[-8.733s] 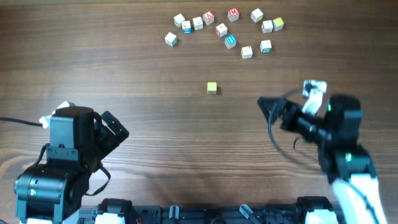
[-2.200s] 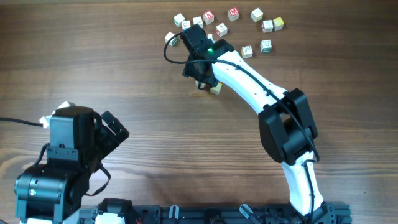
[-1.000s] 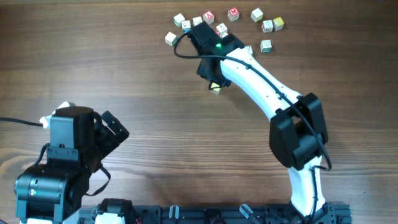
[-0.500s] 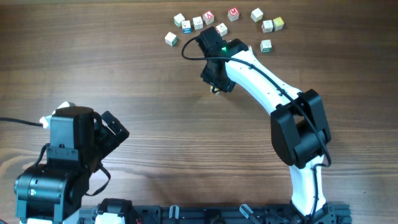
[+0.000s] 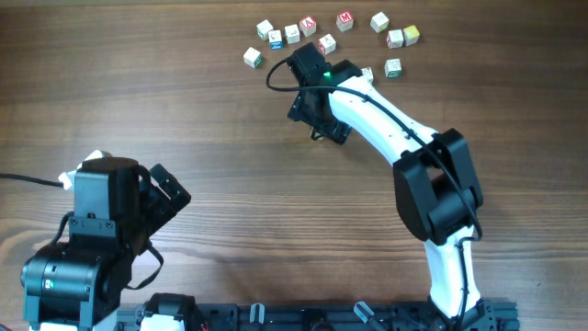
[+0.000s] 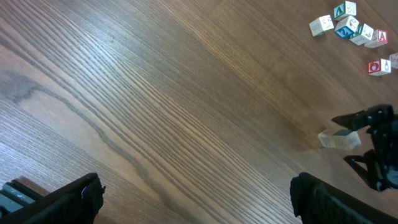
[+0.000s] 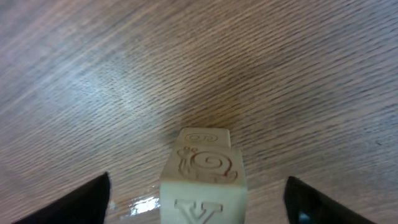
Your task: Form a tower
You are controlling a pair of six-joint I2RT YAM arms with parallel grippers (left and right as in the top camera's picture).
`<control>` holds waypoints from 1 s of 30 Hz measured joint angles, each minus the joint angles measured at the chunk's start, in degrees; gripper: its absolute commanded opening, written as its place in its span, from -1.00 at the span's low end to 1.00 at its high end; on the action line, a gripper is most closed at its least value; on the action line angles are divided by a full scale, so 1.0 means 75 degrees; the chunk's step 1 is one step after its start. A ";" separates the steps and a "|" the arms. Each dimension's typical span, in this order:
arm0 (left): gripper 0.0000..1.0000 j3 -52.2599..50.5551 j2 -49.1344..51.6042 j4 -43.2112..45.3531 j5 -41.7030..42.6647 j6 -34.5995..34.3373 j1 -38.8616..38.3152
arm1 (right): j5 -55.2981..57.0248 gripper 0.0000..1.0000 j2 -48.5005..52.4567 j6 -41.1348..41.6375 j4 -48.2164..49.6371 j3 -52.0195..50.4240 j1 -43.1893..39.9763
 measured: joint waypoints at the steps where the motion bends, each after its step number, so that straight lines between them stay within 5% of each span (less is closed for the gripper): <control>1: 1.00 0.0000 0.0000 -0.0003 0.0000 0.0000 0.0000 | 0.0000 0.47 0.0102 -0.0026 0.0003 0.0000 0.0000; 7: 1.00 0.0000 0.0000 -0.0003 0.0000 0.0000 0.0000 | -0.0032 -0.47 0.0510 -0.0154 -0.0052 -0.0026 0.0000; 17: 1.00 0.0000 0.0000 -0.0003 0.0000 0.0000 0.0000 | -0.0055 -0.51 0.0510 -0.2553 0.0291 -0.0026 0.0000; 20: 0.99 0.0000 0.0000 -0.0003 0.0000 0.0000 0.0000 | -0.0055 -0.09 0.0510 -0.3194 0.0341 -0.0026 0.0000; 21: 1.00 0.0000 0.0000 -0.0003 0.0000 0.0000 0.0000 | -0.0055 0.20 0.0510 -0.3325 0.0341 -0.0026 0.0000; 22: 1.00 0.0000 0.0000 -0.0003 0.0000 0.0000 0.0000 | -0.0064 0.75 0.0510 -0.3427 0.0341 -0.0026 0.0000; 23: 1.00 0.0000 0.0000 -0.0003 0.0000 0.0000 0.0000 | -0.0079 0.99 0.0510 -0.3503 0.0344 -0.0026 0.0000; 30: 1.00 0.0000 0.0000 -0.0003 0.0000 0.0000 0.0000 | -0.0181 0.99 0.0498 -0.3838 -0.0358 0.0536 0.0000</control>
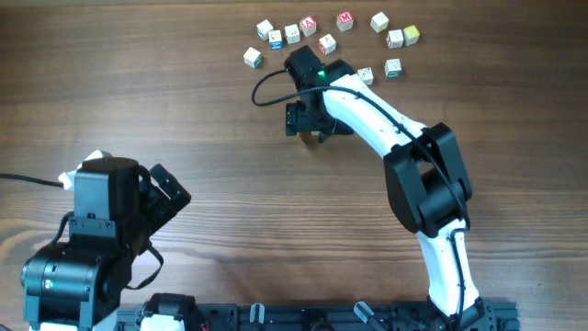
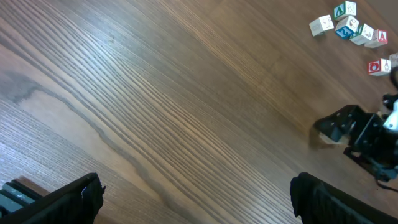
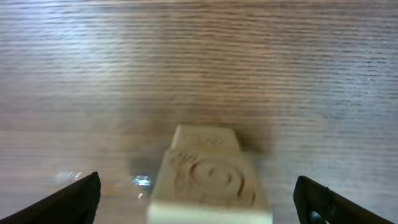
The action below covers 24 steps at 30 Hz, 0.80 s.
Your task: Form a tower
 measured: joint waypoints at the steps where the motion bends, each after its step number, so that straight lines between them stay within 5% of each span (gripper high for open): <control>1: 1.00 0.0000 0.0000 -0.0003 0.0000 0.0000 0.0000 | -0.0073 0.99 -0.0052 -0.0061 -0.0131 0.0166 0.0000; 6: 1.00 0.0000 0.0000 0.0006 0.0000 0.0000 0.0000 | -0.0044 0.99 -0.0662 -0.0239 0.0154 0.2194 -0.0440; 9: 1.00 0.0000 0.0000 0.0003 0.0000 0.0000 0.0000 | 0.0493 0.99 -0.1160 -0.0542 0.1547 0.2911 -0.1440; 19: 1.00 0.0000 0.0000 0.0000 0.0000 0.0000 0.0000 | 0.0259 0.93 0.1399 -0.0749 0.1851 0.2806 -0.2669; 24: 1.00 0.0000 0.0000 0.0000 0.0000 0.0000 0.0000 | 0.0828 0.76 0.1419 -0.0184 0.1288 0.2774 -0.2885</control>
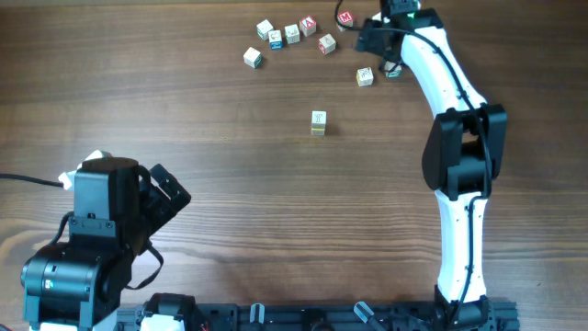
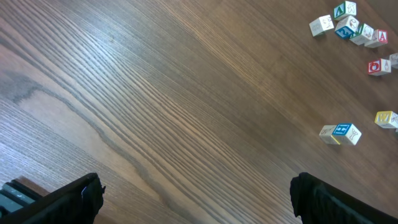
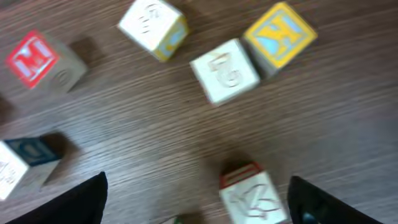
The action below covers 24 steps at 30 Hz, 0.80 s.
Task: Form a tower
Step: 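Reach the right gripper into the cluster and grasp a red-bordered block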
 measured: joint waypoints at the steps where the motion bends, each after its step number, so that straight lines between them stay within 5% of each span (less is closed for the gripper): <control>1: 1.00 0.0000 0.0000 0.0000 0.0000 0.0000 0.0000 | 0.0012 0.71 0.0000 0.0023 -0.0111 0.0000 -0.0067; 6: 1.00 0.0000 0.0000 0.0000 0.0000 0.0000 0.0000 | 0.0050 0.46 0.0309 -0.0128 -0.0664 -0.0006 -0.0274; 14: 1.00 0.0000 0.0000 0.0000 0.0000 0.0000 0.0000 | -0.0224 -0.27 0.0321 -0.1594 -0.0956 -0.0006 -0.0268; 17: 1.00 0.0000 0.0000 0.0000 0.0000 0.0000 0.0000 | -0.0353 -0.33 0.0321 -0.1711 -0.1256 -0.0006 -0.0268; 20: 1.00 0.0000 0.0000 0.0000 0.0000 0.0000 0.0000 | -0.0388 0.07 0.0321 -0.1918 -0.1274 -0.0006 -0.0268; 24: 1.00 0.0000 0.0000 0.0000 0.0000 0.0000 0.0000 | -0.0417 0.08 0.0323 -0.2224 -0.0743 -0.0006 -0.0274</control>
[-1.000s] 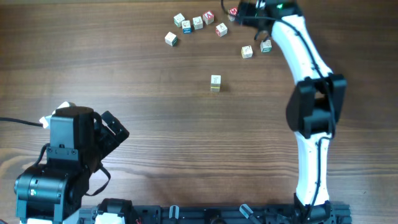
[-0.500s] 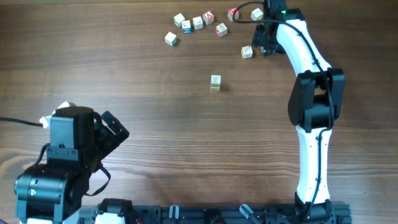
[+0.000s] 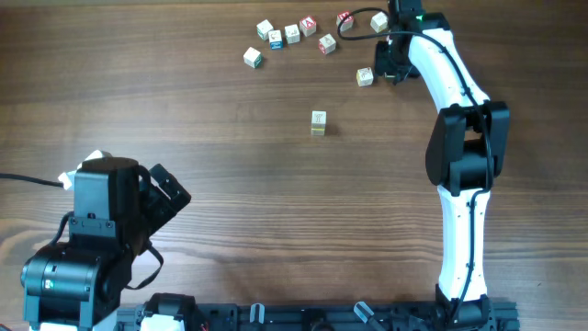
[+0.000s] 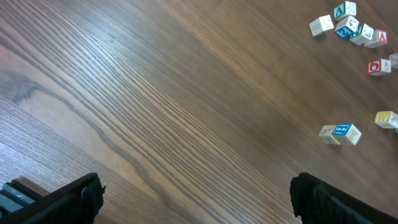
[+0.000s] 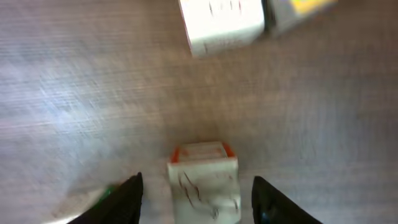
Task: Form a tower
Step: 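Reach the right gripper into the cluster and grasp a red-bordered block, then carry the red-bordered block over the stack and lower it on top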
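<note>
A short stack of two blocks (image 3: 318, 122) stands mid-table; in the left wrist view the stack (image 4: 340, 133) shows a pale and a blue face. At the far right my right gripper (image 3: 390, 62) is down over a loose block. In the right wrist view that block (image 5: 204, 182), white with a red-orange edge, lies between the open fingers (image 5: 127, 200), with a gap on each side. My left gripper (image 4: 194, 202) is open near the front left, holding nothing.
Several loose letter blocks (image 3: 292, 34) lie scattered along the far edge, and one block (image 3: 365, 77) sits just left of the right gripper. A white block (image 5: 221, 22) and a yellow one (image 5: 298, 6) lie just beyond the fingers.
My right gripper has come down around the red-edged block, which lay at the bottom of its view before. Its fingers now stand closer together. The stack and the left arm have not moved.
My right gripper stood open around the stack in the middle of the table, then still hovered over it. After that the stack stood alone and the gripper was above the far blocks. It now straddles one of them.
</note>
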You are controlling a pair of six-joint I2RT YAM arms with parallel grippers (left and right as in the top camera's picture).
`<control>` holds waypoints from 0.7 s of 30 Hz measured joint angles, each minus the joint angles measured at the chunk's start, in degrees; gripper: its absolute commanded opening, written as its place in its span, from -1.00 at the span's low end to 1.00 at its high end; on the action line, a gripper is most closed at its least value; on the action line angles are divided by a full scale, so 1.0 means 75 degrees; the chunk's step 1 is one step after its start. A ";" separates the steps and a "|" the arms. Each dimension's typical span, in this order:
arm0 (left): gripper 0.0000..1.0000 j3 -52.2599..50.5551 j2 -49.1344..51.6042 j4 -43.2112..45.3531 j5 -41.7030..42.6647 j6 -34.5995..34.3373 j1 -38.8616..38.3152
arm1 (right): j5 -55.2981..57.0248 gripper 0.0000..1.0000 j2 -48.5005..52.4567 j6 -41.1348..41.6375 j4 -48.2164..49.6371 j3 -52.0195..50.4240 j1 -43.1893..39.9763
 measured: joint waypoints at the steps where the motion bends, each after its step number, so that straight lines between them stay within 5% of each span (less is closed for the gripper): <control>1: 1.00 0.0000 0.0000 0.0003 0.0000 -0.0003 0.0000 | -0.0012 0.04 0.0006 -0.0052 0.0122 0.0000 -0.0003; 6: 1.00 0.0000 0.0000 0.0006 0.0000 -0.0003 0.0000 | -0.0204 -0.41 0.0306 -0.0163 -0.0058 0.0038 -0.0044; 13: 1.00 0.0000 0.0000 0.0000 0.0000 -0.0003 0.0000 | -0.0632 -0.48 0.0187 -0.0076 -0.1600 0.0580 -0.0052; 21: 1.00 0.0000 0.0000 -0.0003 0.0000 -0.0003 0.0000 | -0.2352 -0.49 -0.2535 0.0941 -0.2967 0.1032 0.0845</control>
